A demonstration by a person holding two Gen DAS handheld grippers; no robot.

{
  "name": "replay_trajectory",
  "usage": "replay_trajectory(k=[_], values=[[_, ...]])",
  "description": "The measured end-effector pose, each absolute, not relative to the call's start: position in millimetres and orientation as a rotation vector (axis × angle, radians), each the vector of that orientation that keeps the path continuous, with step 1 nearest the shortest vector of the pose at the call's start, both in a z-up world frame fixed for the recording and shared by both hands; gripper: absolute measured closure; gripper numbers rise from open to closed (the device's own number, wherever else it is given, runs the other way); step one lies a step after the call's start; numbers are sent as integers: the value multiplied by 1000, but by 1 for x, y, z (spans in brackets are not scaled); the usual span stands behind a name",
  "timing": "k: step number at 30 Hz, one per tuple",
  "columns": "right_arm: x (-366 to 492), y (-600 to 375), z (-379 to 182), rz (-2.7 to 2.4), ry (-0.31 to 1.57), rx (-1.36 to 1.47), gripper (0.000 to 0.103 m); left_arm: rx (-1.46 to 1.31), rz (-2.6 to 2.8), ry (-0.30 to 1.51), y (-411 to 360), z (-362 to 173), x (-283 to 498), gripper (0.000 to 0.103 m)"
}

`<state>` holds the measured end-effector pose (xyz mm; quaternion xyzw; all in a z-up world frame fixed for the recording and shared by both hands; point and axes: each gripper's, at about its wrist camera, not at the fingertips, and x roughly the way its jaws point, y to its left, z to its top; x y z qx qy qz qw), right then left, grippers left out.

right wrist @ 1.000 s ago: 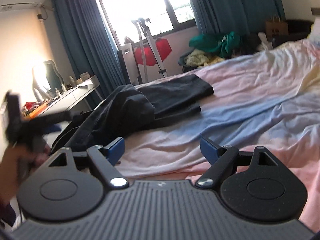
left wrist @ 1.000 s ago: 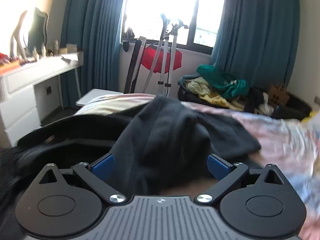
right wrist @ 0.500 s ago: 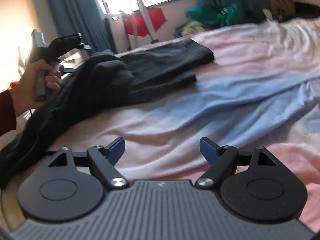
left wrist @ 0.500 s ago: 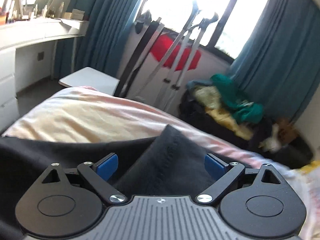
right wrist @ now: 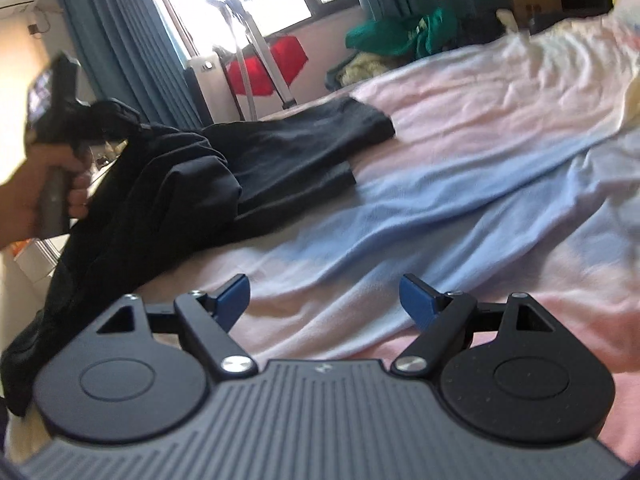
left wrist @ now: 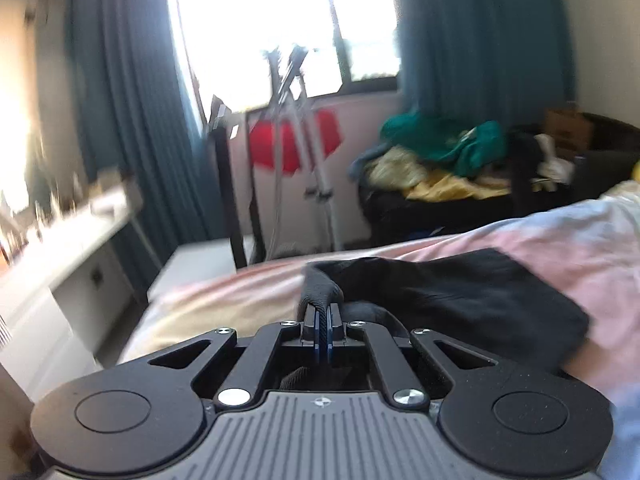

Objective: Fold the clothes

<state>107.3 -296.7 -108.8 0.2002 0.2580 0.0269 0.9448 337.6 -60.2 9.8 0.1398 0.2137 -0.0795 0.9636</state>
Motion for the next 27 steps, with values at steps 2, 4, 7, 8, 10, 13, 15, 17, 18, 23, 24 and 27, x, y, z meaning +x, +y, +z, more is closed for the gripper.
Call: replay_trajectory(k=[2, 4, 7, 8, 10, 13, 15, 17, 18, 23, 24, 27], values=[[98, -299, -101, 55, 497, 402, 20, 304, -211, 402, -67, 11, 286, 100], [88, -302, -94, 59, 468, 406, 20, 300, -243, 375, -69, 7, 236, 100], [72, -306, -83, 66, 430, 406, 20, 279, -254, 344, -67, -3, 162, 100], [66, -308, -79, 67, 416, 415, 20, 271, -262, 333, -64, -7, 139, 100], [56, -313, -74, 77, 398, 450, 19, 234, -267, 323, -55, -16, 90, 101], [43, -321, -70, 115, 396, 527, 19, 133, -263, 361, -35, -37, 30, 101], [37, -323, -70, 139, 398, 574, 18, 61, -242, 416, -24, -55, 8, 101], [38, -325, -72, 149, 422, 625, 18, 1, -213, 464, -14, -70, 1, 101], [39, -325, -73, 153, 435, 651, 18, -30, -208, 482, -11, -73, 2, 101], [52, -330, -87, 137, 496, 789, 18, -63, -202, 430, -1, -64, 12, 100], [62, -332, -89, 132, 511, 800, 18, -90, -199, 427, 3, -64, 13, 100], [95, -341, -95, 115, 545, 846, 23, -178, -201, 439, 20, -67, 19, 100]])
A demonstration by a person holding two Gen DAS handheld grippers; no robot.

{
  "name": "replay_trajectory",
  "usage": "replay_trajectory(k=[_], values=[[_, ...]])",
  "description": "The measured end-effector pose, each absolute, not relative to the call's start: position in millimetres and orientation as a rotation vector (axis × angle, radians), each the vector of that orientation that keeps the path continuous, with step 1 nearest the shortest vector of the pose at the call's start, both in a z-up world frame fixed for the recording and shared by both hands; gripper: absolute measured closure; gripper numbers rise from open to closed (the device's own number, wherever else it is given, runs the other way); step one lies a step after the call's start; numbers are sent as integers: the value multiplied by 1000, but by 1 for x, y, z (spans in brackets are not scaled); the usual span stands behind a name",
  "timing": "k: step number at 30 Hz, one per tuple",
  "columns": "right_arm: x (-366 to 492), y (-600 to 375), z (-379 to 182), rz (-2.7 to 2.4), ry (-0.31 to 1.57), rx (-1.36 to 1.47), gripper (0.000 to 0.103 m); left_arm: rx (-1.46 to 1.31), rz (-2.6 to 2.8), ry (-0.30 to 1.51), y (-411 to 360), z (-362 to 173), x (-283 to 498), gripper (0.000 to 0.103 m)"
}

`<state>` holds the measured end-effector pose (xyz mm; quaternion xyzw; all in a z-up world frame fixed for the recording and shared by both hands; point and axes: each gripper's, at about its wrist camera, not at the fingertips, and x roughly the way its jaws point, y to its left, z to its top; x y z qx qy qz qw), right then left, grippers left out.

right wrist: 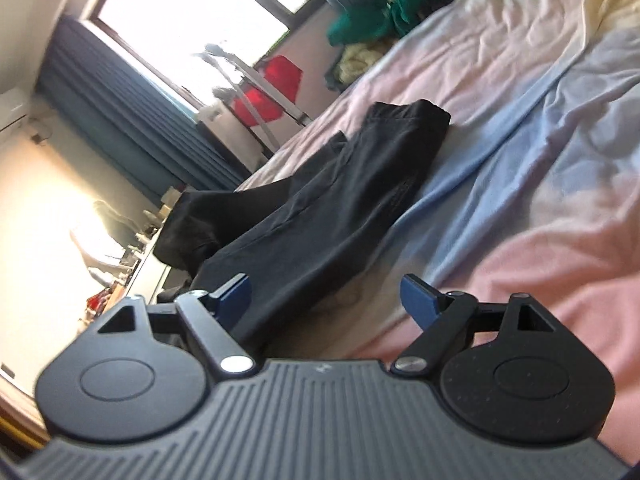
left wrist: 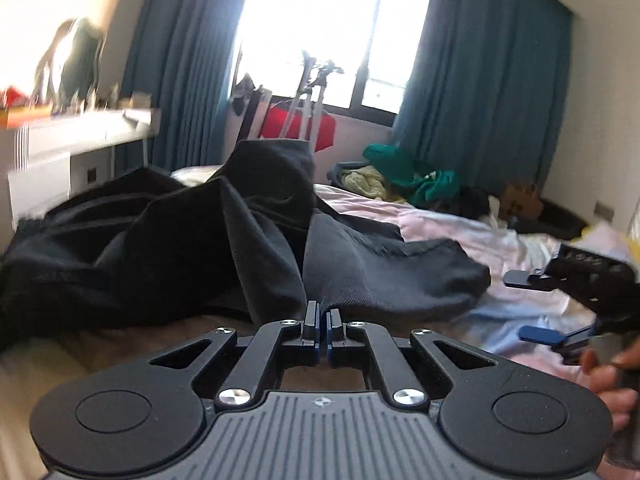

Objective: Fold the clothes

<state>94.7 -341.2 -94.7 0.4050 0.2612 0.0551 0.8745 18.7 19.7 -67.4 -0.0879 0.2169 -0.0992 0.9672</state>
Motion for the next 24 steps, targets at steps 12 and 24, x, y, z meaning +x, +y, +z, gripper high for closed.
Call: replay_trajectory(k=[12, 24], values=[[248, -385, -156, -158, 522, 873, 71, -393, -225, 482, 60, -99, 69, 100], [168, -444, -66, -315, 256, 778, 95, -525, -532, 504, 65, -100, 75, 100]])
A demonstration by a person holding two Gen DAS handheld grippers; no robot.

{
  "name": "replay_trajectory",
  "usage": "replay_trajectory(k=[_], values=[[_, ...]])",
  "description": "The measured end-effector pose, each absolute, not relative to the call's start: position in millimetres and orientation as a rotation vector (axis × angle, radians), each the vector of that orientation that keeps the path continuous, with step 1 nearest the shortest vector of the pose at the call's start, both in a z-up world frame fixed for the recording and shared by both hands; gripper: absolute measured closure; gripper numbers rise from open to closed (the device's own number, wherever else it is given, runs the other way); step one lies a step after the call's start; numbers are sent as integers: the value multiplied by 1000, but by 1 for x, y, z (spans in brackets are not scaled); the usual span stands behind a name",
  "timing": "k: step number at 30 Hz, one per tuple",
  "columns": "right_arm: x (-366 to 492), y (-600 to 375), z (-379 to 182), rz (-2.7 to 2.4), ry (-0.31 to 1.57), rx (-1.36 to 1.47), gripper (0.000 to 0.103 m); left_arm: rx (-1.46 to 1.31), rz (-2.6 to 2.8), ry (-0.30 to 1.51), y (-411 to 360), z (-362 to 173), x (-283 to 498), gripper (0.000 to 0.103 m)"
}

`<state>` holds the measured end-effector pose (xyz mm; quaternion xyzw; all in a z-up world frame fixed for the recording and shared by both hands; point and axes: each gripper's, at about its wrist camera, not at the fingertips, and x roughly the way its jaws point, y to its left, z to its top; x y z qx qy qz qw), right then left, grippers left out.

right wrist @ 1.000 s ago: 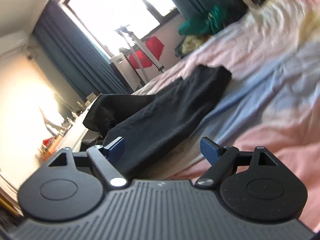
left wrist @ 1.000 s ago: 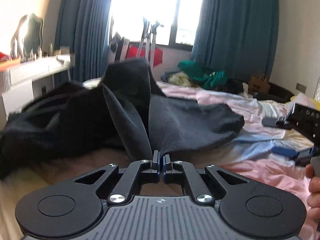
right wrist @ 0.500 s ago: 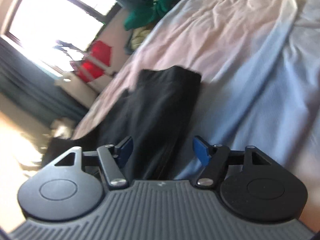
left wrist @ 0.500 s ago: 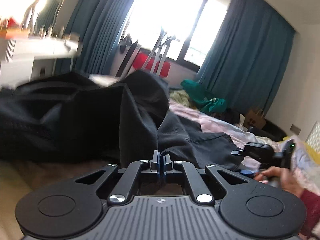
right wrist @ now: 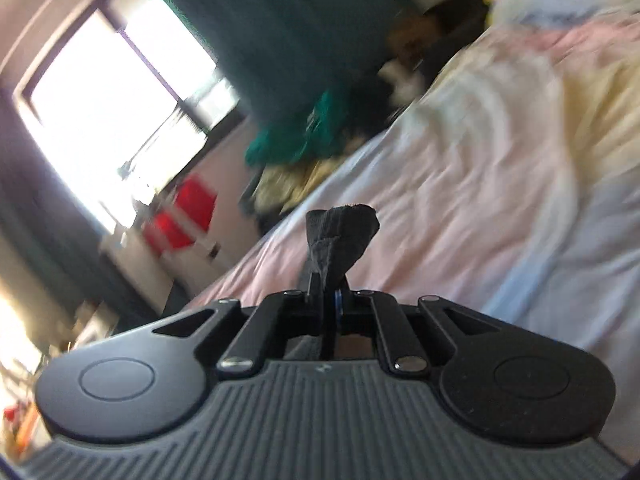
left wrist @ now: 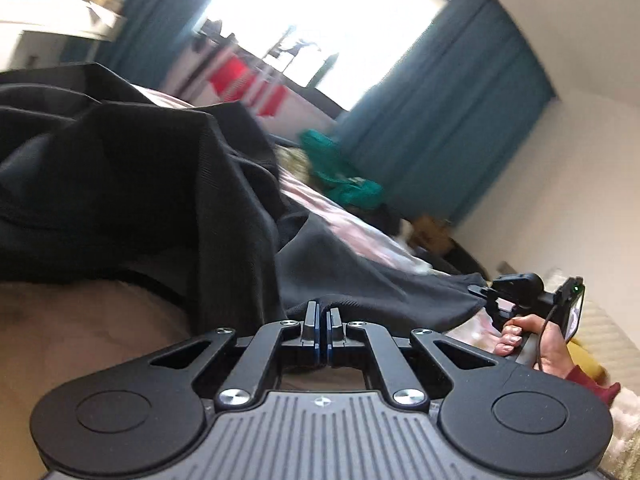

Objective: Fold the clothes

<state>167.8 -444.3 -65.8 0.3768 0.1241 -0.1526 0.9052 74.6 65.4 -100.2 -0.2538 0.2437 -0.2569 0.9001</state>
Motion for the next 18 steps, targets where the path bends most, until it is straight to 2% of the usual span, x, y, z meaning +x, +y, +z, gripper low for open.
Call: replay_trajectory(k=[5, 11, 17, 18], values=[[88, -489, -62, -494, 234, 850, 95, -388, -615, 531, 36, -93, 52, 98], [25, -508, -107, -600, 357, 1071, 92, -326, -551, 647, 17, -108, 54, 96], [1, -513, -131, -528, 428, 1306, 91, -327, -512, 703, 23, -107, 47, 79], [-2, -514, -132, -500, 428, 1330, 91, -343, -505, 714, 26, -106, 45, 63]])
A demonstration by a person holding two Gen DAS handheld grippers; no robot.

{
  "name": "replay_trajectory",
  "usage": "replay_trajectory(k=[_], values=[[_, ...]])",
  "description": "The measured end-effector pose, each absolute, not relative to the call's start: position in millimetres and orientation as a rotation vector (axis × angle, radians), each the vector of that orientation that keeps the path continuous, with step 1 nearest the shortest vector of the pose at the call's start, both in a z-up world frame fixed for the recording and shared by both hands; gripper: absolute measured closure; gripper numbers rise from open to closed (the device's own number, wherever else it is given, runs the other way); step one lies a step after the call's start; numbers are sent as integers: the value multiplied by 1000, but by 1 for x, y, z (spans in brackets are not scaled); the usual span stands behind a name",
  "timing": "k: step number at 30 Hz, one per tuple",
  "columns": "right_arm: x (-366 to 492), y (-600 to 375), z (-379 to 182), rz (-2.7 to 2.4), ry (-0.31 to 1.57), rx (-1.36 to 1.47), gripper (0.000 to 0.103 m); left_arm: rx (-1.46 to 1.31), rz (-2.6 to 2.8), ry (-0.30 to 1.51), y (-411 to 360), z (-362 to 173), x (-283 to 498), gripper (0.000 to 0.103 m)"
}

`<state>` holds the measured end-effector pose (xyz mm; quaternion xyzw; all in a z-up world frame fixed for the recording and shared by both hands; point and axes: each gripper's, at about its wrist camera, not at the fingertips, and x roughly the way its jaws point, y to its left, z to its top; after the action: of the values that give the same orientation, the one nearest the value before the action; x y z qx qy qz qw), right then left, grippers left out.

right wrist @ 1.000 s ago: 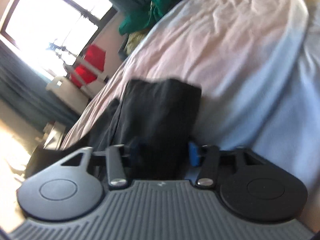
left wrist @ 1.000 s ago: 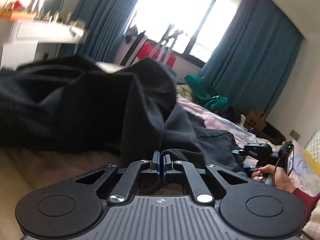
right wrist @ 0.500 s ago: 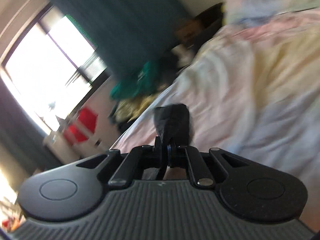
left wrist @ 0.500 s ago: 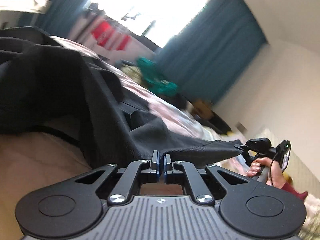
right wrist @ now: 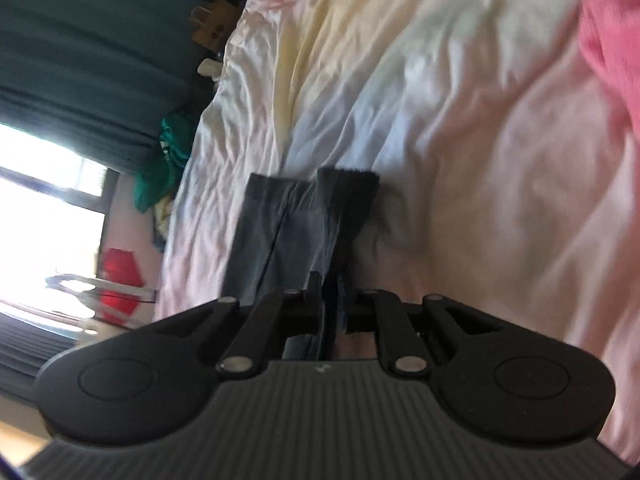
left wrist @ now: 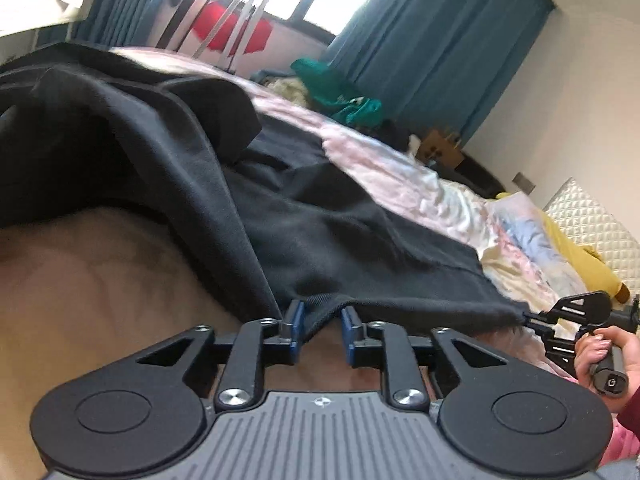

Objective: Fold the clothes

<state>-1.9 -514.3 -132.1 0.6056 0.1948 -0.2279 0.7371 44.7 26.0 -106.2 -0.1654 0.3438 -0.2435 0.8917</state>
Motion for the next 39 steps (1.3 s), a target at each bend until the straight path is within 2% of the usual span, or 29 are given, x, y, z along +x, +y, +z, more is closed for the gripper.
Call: replay_trajectory(k=[1, 4, 6, 8, 10, 11, 17, 23, 24, 25, 26, 27, 35, 36, 38, 39], values=[[-4, -514, -131, -472, 433, 1349, 90, -377, -501, 713, 31, -104, 40, 47], [-8, -512, -131, -410, 449, 1399, 87, -453, -453, 695, 48, -92, 27, 36], [-9, -509, -131, -387, 464, 1420, 78, -493, -416, 681, 59, -86, 22, 29], [-6, -502, -130, -364, 488, 1419, 54, -538, -377, 663, 69, -84, 24, 25], [1, -494, -129, -326, 518, 1396, 46, -587, -337, 646, 79, -83, 28, 24], [7, -490, -128, -307, 534, 1377, 46, -610, -314, 644, 84, -83, 31, 24], [28, -480, -136, -429, 685, 1258, 47, -817, -203, 695, 116, -102, 54, 24], [37, -489, -145, -453, 638, 1298, 47, -1071, -67, 700, 158, -123, 56, 22], [42, -491, -143, -450, 625, 1270, 49, -1119, -51, 695, 165, -127, 56, 22], [47, -493, -140, -448, 615, 1237, 59, -1166, -36, 687, 171, -131, 57, 22], [46, -494, -137, -454, 607, 1205, 80, -1210, -23, 678, 177, -134, 58, 22], [45, -496, -135, -463, 592, 1176, 86, -1248, -11, 666, 183, -137, 58, 22], [39, -520, -102, -433, 262, 1108, 88, -1410, 122, 518, 224, -149, 64, 22], [39, -522, -98, -433, 242, 1079, 88, -1427, 137, 507, 231, -150, 66, 26], [42, -524, -97, -441, 266, 1015, 88, -1453, 157, 499, 244, -153, 72, 39], [44, -524, -98, -450, 290, 984, 88, -1464, 175, 509, 249, -154, 75, 58]])
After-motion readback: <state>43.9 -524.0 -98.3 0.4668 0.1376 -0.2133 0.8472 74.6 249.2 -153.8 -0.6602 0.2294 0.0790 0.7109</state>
